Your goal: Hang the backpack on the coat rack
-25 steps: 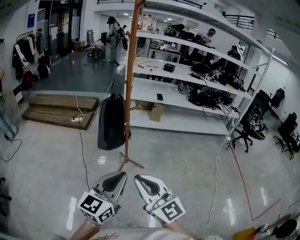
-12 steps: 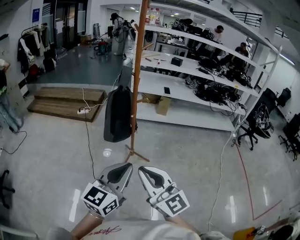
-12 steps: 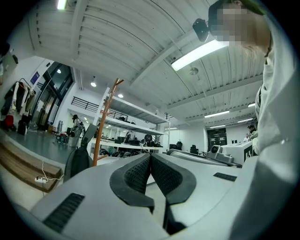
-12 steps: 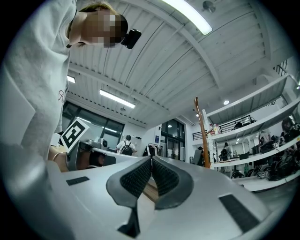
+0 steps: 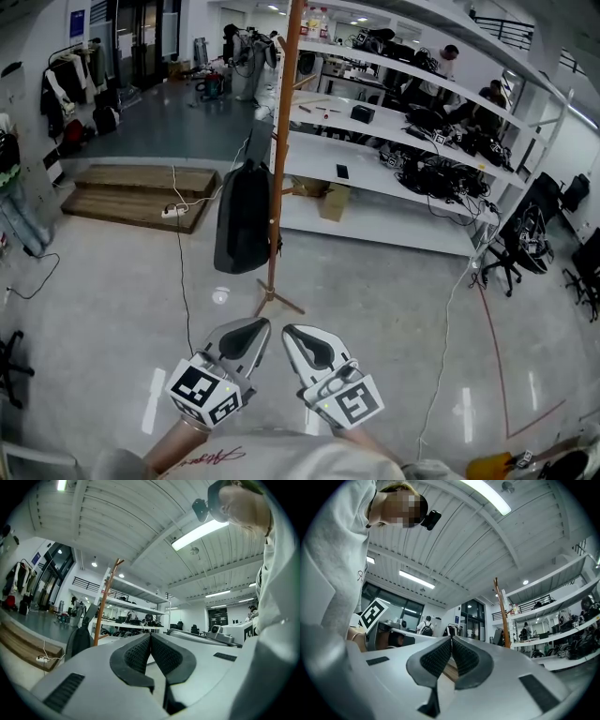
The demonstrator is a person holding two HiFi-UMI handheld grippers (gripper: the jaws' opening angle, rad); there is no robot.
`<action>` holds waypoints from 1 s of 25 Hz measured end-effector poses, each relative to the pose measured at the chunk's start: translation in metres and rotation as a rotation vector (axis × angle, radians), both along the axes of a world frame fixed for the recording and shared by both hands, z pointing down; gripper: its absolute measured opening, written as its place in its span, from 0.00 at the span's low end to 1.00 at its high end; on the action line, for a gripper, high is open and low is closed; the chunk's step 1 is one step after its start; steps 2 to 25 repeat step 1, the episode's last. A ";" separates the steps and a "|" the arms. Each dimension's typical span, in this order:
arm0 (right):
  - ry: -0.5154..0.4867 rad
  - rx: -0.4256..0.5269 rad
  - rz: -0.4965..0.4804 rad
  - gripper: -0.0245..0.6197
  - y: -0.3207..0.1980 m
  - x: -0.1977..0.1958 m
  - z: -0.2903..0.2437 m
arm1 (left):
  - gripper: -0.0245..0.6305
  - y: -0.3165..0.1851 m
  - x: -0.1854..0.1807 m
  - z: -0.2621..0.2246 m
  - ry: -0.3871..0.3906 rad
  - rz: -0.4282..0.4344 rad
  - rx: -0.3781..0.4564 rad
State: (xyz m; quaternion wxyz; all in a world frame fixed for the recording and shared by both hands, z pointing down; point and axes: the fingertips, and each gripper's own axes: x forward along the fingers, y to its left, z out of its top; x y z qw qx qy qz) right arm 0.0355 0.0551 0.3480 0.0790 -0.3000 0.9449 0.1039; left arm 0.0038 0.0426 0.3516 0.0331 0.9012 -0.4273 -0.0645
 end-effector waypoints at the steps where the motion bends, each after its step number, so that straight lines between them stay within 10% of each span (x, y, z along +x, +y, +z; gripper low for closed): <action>1: -0.001 0.002 0.000 0.07 0.000 0.000 0.000 | 0.06 0.000 0.000 0.000 -0.001 0.004 0.007; 25: -0.001 0.002 0.000 0.07 0.000 0.000 0.000 | 0.06 0.000 0.000 0.000 -0.001 0.004 0.007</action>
